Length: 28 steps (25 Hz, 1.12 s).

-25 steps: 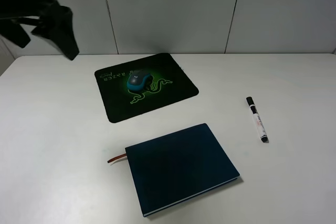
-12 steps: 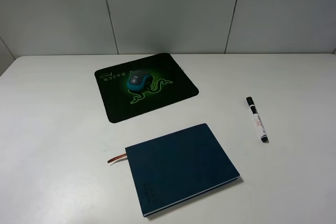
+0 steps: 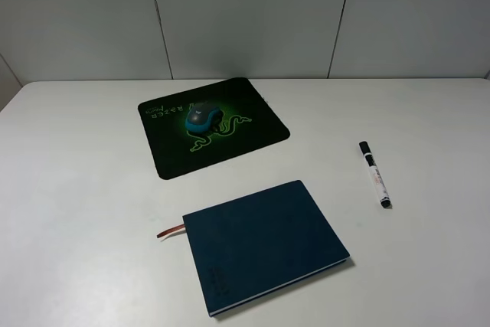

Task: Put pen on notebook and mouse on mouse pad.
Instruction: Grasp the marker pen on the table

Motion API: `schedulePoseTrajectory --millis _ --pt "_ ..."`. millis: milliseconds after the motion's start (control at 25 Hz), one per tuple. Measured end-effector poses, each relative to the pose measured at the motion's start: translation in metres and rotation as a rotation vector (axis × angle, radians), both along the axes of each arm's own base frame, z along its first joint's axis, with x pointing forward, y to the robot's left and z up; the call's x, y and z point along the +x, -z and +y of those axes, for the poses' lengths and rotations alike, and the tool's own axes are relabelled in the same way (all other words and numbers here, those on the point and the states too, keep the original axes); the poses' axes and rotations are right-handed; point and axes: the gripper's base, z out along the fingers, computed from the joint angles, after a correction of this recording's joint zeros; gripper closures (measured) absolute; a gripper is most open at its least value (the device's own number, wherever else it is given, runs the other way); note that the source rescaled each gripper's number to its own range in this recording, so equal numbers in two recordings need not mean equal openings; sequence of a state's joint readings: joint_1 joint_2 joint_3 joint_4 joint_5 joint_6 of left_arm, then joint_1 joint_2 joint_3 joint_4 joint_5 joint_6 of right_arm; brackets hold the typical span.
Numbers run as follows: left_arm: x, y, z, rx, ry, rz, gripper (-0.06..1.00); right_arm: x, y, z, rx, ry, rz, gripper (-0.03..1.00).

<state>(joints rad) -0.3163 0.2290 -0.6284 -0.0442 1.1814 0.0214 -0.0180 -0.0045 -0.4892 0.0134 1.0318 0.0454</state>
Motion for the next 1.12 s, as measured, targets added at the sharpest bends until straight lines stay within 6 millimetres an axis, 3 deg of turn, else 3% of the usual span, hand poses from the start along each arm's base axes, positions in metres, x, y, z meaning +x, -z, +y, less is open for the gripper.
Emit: schedulePoseTrajectory --millis 280,600,1120 --pt "-0.006 0.027 0.002 -0.011 -0.219 -0.061 -0.05 0.0 0.0 0.0 0.0 0.0 0.0 -0.03" --pt "-0.018 0.029 0.002 0.023 -0.272 -0.208 -0.05 0.0 0.0 0.0 0.0 0.0 0.0 -0.03" --pt "-0.016 0.031 0.002 0.025 -0.278 -0.223 -0.05 0.0 0.0 0.0 0.0 0.0 0.0 -0.03"
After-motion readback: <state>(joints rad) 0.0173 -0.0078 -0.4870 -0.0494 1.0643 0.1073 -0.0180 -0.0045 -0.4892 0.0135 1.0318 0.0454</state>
